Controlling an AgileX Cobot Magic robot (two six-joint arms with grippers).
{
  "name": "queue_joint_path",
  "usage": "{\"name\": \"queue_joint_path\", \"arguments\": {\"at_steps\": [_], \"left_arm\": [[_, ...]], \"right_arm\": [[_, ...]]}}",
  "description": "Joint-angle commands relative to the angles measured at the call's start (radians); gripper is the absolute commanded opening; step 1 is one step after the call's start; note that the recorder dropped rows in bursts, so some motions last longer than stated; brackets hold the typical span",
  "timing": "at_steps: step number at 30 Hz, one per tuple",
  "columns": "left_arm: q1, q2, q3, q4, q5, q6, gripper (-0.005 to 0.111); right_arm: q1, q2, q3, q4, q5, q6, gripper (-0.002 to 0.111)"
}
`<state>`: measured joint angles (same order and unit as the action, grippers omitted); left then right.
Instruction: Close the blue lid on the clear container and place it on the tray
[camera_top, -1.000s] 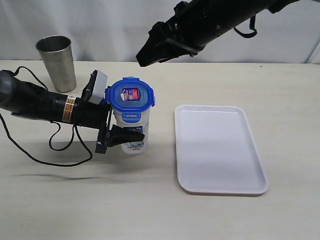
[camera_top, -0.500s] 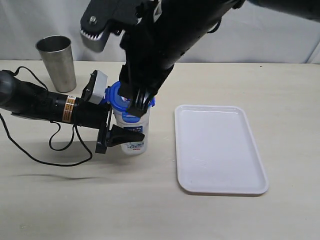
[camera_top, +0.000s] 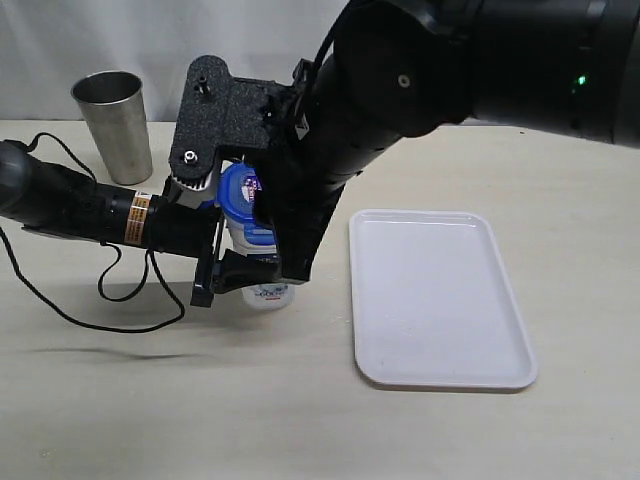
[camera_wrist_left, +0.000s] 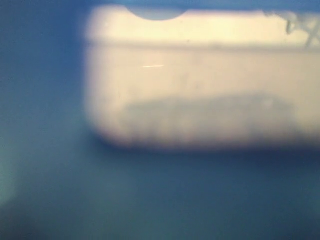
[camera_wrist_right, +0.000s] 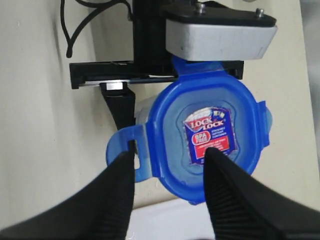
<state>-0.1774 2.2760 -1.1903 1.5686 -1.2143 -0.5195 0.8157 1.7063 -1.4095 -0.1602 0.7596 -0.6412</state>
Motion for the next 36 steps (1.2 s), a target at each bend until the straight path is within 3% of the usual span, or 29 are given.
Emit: {"name": "queue_joint_path", "arguments": {"at_steps": [1, 10, 26, 36], "left_arm": [[-0.005, -0.011, 0.000, -0.014, -0.007, -0.003, 0.000], [-0.005, -0.011, 0.000, -0.014, -0.007, -0.003, 0.000], [-0.005, -0.011, 0.000, -0.012, -0.007, -0.005, 0.000], [-0.005, -0.011, 0.000, -0.012, -0.007, -0.007, 0.000]], "right_arm": [[0.001, 0.019, 0.010, -0.011, -0.049, 0.008, 0.042], [0.001, 0.101, 0.010, -0.092, -0.101, 0.027, 0.042], [0.001, 0.183, 0.010, -0.155, -0.030, 0.018, 0.042], [0.001, 0.258, 0.010, -0.260, -0.057, 0.112, 0.038]]}}
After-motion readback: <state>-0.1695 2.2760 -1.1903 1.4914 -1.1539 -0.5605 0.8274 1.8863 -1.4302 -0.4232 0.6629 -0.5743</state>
